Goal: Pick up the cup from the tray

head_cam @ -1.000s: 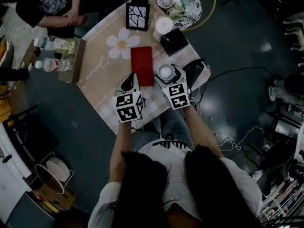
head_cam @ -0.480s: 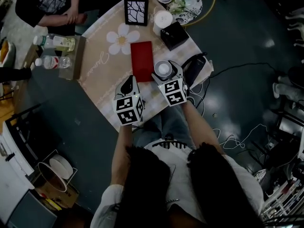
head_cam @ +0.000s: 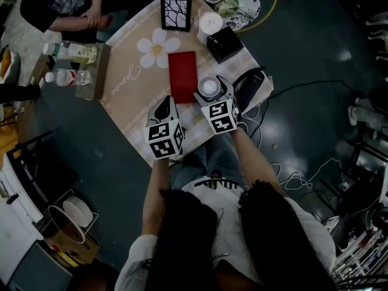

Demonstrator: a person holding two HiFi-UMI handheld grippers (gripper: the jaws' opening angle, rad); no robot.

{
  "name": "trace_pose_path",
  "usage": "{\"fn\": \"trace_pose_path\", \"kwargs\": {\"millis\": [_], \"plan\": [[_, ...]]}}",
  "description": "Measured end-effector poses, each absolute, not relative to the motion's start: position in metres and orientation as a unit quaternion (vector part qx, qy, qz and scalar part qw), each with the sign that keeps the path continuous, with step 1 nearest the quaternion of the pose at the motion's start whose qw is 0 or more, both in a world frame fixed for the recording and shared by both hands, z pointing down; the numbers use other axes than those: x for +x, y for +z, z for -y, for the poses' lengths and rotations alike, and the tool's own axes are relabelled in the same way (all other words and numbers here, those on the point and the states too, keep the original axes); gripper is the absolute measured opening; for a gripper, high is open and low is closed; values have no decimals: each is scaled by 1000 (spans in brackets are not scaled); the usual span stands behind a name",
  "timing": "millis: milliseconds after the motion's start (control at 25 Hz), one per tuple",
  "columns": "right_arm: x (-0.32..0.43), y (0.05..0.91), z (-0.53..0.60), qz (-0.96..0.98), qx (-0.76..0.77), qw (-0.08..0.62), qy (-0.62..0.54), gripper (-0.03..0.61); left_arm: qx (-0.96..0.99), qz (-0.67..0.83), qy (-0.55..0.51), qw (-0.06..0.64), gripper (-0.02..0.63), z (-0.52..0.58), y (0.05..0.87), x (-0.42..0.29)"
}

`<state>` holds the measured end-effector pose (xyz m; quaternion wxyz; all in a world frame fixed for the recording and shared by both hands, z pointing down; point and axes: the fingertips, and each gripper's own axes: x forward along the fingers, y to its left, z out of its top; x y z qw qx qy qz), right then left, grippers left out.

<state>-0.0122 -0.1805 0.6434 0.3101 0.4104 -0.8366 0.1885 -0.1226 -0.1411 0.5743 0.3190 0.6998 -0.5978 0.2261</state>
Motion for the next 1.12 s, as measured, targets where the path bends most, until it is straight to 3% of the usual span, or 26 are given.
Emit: {"fn": "trace_pose_path", "kwargs": {"millis": [520, 1040, 1120], "plan": [[-2, 584, 198, 854, 429, 237, 175, 388, 699, 602, 217, 318, 8, 143, 569, -129], [-16, 540, 157, 881, 375, 244, 157, 384, 712, 605, 188, 302, 8, 130, 536, -122], [-19, 535, 149, 883, 371, 244, 154, 345, 712, 608, 182, 301, 8, 127, 532, -124]]}}
